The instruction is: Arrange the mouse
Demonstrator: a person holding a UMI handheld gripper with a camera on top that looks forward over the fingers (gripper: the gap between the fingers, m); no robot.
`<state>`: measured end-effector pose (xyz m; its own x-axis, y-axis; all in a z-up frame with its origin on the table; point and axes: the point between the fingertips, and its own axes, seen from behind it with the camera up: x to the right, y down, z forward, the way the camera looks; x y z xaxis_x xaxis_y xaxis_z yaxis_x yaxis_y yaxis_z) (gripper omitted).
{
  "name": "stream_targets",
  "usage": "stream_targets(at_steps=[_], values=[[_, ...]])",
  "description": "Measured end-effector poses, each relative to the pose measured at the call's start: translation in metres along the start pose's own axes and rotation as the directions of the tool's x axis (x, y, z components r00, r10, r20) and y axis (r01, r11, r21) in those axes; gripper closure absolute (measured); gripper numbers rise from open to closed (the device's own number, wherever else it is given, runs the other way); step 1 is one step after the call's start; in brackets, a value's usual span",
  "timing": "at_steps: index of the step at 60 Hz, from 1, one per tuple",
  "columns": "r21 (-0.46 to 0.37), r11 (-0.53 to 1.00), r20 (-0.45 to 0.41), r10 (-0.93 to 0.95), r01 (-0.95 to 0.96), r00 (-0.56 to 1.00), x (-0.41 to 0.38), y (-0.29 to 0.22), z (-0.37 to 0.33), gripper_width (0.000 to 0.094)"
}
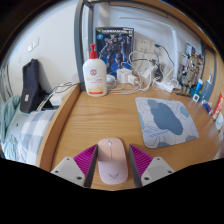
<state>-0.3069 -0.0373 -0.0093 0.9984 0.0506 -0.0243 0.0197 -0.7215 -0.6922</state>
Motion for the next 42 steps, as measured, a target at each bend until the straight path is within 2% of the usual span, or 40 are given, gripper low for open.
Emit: stream_targets(at_steps=[6, 14, 21, 25, 32, 33, 34, 42], values=[[-0.008, 0.999, -0.022, 0.034, -0.034, 0.999, 0.002, -0.003, 0.004, 0.0456], [-0.025, 0.998, -0.059, 0.059, -0.061, 0.996, 0.007, -0.001, 0.003, 0.0484], [-0.050, 0.997, -0.073, 0.057, -0.060, 0.996, 0.006, 0.002, 0.000, 0.0562], [-0.050, 0.998, -0.043, 0.028, -0.030, 0.999, -0.001, 0.003, 0.000, 0.0626], [-0.063, 0.998, -0.028, 0.012, -0.014, 1.000, -0.002, 0.005, 0.001, 0.0645], [-0.067, 0.998, -0.026, 0.008, -0.010, 1.000, -0.002, 0.005, 0.000, 0.0609], [-0.068, 0.998, -0.025, 0.012, -0.014, 1.000, -0.002, 0.004, 0.000, 0.0672], [-0.077, 0.997, 0.017, -0.006, 0.007, 1.000, -0.008, 0.002, -0.006, 0.0671]])
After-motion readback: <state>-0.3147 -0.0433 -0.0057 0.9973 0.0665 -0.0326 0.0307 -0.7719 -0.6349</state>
